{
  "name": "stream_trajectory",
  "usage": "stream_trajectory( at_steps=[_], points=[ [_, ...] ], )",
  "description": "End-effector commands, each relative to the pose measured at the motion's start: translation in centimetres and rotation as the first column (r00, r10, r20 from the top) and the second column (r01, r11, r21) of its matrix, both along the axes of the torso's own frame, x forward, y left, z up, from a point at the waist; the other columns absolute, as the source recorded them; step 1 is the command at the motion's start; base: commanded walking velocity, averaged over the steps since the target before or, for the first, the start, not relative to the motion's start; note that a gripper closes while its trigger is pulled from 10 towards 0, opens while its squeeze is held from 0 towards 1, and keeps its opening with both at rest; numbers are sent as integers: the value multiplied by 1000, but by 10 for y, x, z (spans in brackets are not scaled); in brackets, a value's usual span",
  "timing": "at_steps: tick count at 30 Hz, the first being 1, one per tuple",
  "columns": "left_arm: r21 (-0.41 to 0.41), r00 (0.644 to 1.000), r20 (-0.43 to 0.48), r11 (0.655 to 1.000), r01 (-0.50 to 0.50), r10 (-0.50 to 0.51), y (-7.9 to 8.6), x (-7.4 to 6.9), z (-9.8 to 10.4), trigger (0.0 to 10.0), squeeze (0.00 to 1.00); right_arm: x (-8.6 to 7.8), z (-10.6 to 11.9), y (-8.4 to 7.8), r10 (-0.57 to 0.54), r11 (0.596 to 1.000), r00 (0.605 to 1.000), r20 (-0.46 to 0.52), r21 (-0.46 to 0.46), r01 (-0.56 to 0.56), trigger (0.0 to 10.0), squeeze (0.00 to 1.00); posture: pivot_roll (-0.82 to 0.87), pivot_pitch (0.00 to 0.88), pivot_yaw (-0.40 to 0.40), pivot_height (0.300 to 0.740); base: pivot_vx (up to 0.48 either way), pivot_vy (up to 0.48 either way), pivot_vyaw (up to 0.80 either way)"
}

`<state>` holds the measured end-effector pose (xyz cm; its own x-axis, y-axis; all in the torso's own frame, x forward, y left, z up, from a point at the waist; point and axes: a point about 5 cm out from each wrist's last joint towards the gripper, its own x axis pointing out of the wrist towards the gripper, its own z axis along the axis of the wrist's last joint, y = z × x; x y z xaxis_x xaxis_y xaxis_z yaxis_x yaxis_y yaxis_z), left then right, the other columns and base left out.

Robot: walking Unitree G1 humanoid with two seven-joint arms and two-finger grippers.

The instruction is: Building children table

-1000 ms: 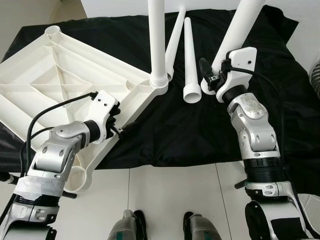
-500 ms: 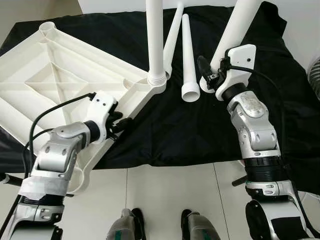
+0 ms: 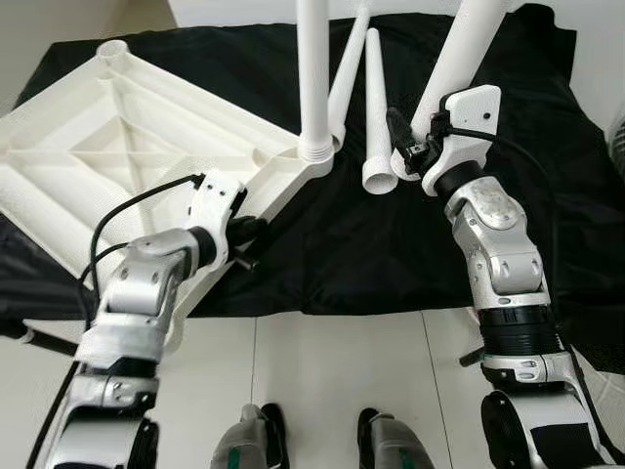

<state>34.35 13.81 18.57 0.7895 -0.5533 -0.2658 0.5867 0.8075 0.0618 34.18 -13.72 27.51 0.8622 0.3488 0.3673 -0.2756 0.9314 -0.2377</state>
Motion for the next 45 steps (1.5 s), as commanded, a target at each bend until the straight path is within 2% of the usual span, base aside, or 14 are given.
stream_trajectory(
  at_steps=[1, 9, 21, 22, 24, 25, 26, 27, 28, 29, 34, 35, 36, 45],
  points=[
    [38, 873, 76, 873, -486, 482, 29, 13, -3, 0, 0, -4, 3, 5, 20, 1000, 1000, 16, -3, -20, 10000, 0, -115, 230, 108, 740, 0, 0, 0],
    [-28, 832, 85, 836, -547, 548, 24, 29, 8, 0, 0, -7, -1, 3, 6, 1000, 1000, 8, -1, -6, 10000, 0, -129, 226, 115, 740, 0, 0, 0],
    [-88, 825, 83, 829, -553, 559, 7, 42, 19, 0, 0, -10, -3, 4, -2, 1000, 1000, 6, 2, 2, 10000, 0, -138, 226, 134, 740, 0, 0, 0],
    [-97, 835, 82, 839, -536, 544, 5, 41, 21, 4431, 0, -10, -4, 3, -5, 1000, 1000, 5, 2, 5, 10000, 0, -137, 224, 134, 740, 0, 0, 0],
    [-97, 835, 82, 839, -536, 544, 5, 41, 21, 4431, 0, -10, -4, 3, -5, 1000, 1000, 5, 2, 5, 10000, 0, -137, 224, 134, 740, 0, 0, 0],
    [-102, 855, 87, 858, -504, 512, 0, 40, 23, 10000, 0, -11, -4, 3, -5, 1000, 1000, 4, 2, 5, 10000, 0, -139, 224, 136, 740, 0, 0, 0],
    [-102, 855, 87, 858, -504, 512, 0, 40, 23, 10000, 0, -11, -4, 3, -5, 1000, 1000, 4, 2, 5, 10000, 0, -139, 224, 136, 740, 0, 0, 0],
    [-113, 872, 87, 875, -471, 481, -4, 39, 24, 10000, 796, -11, -4, 3, -5, 1000, 1000, 4, 1, 5, 10000, 0, -139, 223, 134, 740, 0, 0, 0],
    [-113, 872, 87, 875, -471, 481, -4, 39, 24, 10000, 796, -11, -4, 3, -5, 1000, 1000, 4, 1, 5, 10000, 0, -139, 223, 134, 740, 0, 0, 0],
    [-126, 890, 91, 892, -434, 446, -8, 38, 26, 10000, 1000, -11, -5, 3, -5, 1000, 1000, 3, -1, 5, 10000, 0, -138, 222, 139, 740, 0, 0, 0],
    [-136, 931, 121, 934, -329, 345, -19, 34, 32, 10000, 1000, -12, -5, 4, -2, 1000, 1000, 3, -6, 2, 10000, 0, -136, 217, 140, 740, 0, 0, 0],
    [-134, 946, 137, 951, -277, 295, -24, 31, 34, 10000, 800, -12, -5, 4, -2, 1000, 1000, 4, -8, 2, 10000, 0, -136, 217, 140, 740, 0, 0, 0],
    [-131, 953, 146, 960, -246, 264, -26, 30, 36, 10000, 0, -12, -5, 4, -2, 1000, 1000, 4, -8, 2, 10000, 0, -136, 217, 140, 740, 0, 0, 0],
    [-111, 964, 254, 993, -49, 76, -28, 12, 55, 10000, 0, -13, -7, 5, -2, 1000, 1000, 1, -11, 2, 10000, 0, -126, 218, 138, 740, 0, 0, 0]
  ],
)
